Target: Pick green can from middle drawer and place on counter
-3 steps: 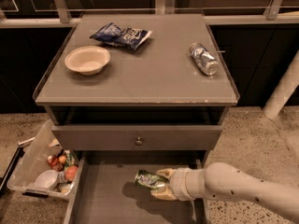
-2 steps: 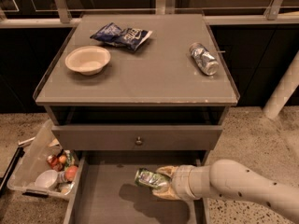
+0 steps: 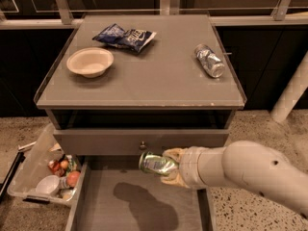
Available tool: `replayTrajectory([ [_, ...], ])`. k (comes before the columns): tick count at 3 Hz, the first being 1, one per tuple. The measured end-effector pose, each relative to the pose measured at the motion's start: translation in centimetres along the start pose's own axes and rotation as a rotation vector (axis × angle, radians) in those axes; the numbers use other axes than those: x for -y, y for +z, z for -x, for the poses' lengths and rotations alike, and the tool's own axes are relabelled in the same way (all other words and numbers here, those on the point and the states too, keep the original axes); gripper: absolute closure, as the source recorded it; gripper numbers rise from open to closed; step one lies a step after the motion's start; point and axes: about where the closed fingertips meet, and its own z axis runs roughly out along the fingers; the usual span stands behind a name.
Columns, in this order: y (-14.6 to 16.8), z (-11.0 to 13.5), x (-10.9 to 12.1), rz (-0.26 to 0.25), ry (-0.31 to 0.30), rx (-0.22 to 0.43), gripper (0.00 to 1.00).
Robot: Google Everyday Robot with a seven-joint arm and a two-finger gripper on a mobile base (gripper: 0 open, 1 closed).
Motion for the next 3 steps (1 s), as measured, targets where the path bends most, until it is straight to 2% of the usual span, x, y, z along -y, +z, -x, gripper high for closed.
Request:
replayTrajectory([
  [1, -4.2, 2.7, 3.1, -0.061, -0.058, -0.037, 1.0],
  [2, -4.2, 2.8, 3.1, -0.061, -0.058, -0.037, 1.0],
  [3, -6.4, 4.5, 4.8, -0.108, -0.096, -0.047, 1.0],
])
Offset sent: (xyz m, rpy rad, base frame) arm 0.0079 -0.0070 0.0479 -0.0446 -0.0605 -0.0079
